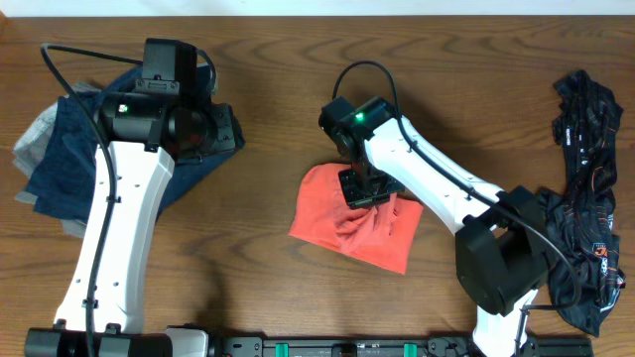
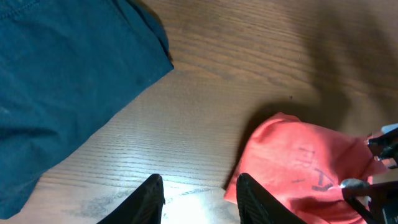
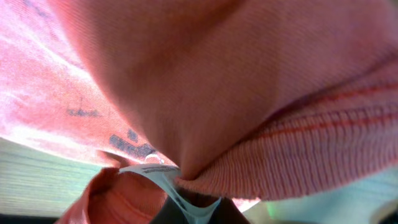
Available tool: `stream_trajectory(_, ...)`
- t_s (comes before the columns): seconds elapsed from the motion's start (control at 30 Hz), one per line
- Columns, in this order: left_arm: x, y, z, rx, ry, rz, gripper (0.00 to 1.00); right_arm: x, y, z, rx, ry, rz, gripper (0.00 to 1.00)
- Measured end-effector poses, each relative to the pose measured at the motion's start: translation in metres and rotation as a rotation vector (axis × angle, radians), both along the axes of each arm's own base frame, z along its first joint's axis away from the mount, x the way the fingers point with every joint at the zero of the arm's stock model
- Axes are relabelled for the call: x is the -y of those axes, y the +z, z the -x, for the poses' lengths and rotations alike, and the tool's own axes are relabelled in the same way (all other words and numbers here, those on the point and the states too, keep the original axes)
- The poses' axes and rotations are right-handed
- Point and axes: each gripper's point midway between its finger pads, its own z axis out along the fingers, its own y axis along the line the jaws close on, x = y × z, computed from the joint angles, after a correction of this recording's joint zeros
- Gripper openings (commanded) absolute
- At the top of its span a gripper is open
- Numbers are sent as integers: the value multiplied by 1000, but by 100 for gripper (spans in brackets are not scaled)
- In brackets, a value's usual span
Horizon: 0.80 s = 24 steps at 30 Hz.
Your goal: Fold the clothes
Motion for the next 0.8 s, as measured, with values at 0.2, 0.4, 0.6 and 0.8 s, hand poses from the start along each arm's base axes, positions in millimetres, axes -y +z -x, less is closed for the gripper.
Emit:
stream_trajectory(0.2, 0, -2, 3, -16, 0, -1, 41, 19, -4, 21, -75, -18, 85, 1)
stream_trajectory(0.4, 0, -2, 4, -16, 0, -2, 41, 29, 11, 33, -99, -28, 108, 1)
stream_trajectory(0.6, -1, -8, 6, -35, 0, -3, 41, 37, 48, 35, -25, -59, 39, 1)
stream_trajectory(0.8, -1, -9, 5, -39, 1, -4, 41, 64, 70, 56, -70, -75, 102, 2)
